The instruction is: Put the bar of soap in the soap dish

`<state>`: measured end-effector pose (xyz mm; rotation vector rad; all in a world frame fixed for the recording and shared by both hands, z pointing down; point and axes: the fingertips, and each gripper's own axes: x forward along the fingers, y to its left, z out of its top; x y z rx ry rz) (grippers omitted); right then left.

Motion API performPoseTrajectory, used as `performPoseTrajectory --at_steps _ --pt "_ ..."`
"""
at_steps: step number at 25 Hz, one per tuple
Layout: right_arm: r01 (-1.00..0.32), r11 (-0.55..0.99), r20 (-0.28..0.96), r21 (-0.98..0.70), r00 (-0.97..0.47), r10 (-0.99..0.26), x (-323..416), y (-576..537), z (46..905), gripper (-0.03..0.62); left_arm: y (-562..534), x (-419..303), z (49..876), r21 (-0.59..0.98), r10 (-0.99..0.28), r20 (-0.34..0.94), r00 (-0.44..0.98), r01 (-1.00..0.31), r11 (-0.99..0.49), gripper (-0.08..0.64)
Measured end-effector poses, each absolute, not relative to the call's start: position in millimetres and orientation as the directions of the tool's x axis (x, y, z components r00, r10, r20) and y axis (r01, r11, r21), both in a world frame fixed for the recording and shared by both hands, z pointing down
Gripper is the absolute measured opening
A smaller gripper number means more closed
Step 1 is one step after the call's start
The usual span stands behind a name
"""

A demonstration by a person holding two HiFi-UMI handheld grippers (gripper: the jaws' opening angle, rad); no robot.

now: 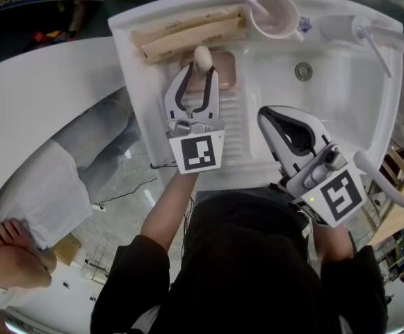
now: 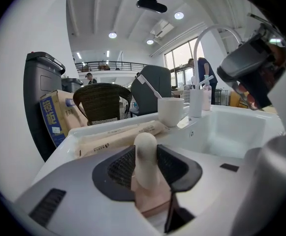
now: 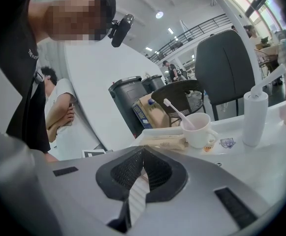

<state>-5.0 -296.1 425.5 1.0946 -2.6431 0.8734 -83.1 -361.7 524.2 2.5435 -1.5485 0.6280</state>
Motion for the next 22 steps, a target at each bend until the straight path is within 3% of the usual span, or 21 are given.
performPoseTrajectory --at_steps 22 --pt "-0.686 0.568 0.332 -0.454 -0.722 -0.606 -3 -285 421 0.021 -337 -58 532 -0.111 -0.717 0.455 0.528 -0.765 -0.634 0.123"
